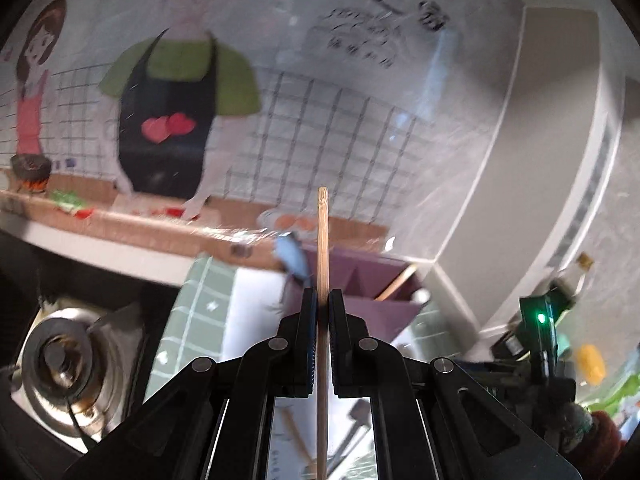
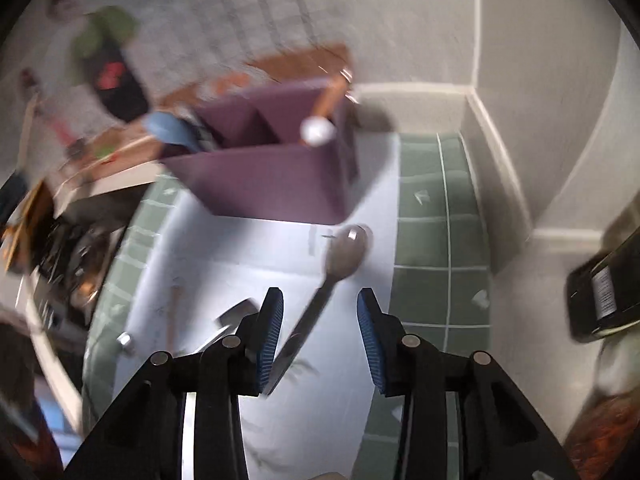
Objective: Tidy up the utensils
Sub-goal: 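Carry the chopstick and metal spoon with both grippers and lower them into the caddy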
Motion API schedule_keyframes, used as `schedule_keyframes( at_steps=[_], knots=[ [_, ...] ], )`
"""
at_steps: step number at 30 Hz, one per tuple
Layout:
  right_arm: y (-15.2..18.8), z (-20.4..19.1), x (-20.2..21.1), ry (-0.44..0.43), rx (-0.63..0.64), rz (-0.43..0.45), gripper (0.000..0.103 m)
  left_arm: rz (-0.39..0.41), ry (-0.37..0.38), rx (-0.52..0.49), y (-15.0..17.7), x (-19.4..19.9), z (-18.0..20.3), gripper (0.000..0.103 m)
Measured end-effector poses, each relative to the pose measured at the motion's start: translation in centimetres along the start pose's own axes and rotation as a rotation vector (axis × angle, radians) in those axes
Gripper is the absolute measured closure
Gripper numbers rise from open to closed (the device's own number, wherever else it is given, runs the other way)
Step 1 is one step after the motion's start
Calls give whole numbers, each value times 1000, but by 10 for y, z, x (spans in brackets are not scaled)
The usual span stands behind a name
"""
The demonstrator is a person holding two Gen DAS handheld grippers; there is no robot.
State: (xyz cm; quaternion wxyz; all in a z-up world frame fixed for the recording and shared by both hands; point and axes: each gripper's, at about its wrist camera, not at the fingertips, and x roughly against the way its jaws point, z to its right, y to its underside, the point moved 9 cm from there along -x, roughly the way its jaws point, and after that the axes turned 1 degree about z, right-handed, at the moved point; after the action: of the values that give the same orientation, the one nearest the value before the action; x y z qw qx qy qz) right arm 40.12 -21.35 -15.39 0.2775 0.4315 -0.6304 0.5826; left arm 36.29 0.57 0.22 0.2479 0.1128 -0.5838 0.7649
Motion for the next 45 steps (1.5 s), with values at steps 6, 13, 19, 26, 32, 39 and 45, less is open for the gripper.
schedule_keyframes(
  at_steps=[6, 13, 19, 26, 32, 39, 45],
  knots=[
    [-9, 5, -45, 134, 15, -18, 66, -8, -8, 67, 13, 5, -20, 97],
    [-15, 0, -71, 187, 5, -36, 68, -7, 45, 173, 16, 7, -32, 97],
    [-13, -3, -63, 181, 74, 13, 71, -21, 69, 194, 18, 6, -29, 97],
    [3, -7, 15, 68, 78, 172, 72, -31, 86, 195, 23, 5, -21, 97],
    [-3, -21, 82, 32, 77, 324, 72, -36, 118, 190, 22, 3, -2, 97],
    [-105, -54, 227, 83, 170, 722, 71, 334, 220, 80, -119, 54, 56, 97],
    [-169, -68, 238, 161, 224, 887, 71, 509, 180, 12, -159, 32, 76, 97]
  ],
)
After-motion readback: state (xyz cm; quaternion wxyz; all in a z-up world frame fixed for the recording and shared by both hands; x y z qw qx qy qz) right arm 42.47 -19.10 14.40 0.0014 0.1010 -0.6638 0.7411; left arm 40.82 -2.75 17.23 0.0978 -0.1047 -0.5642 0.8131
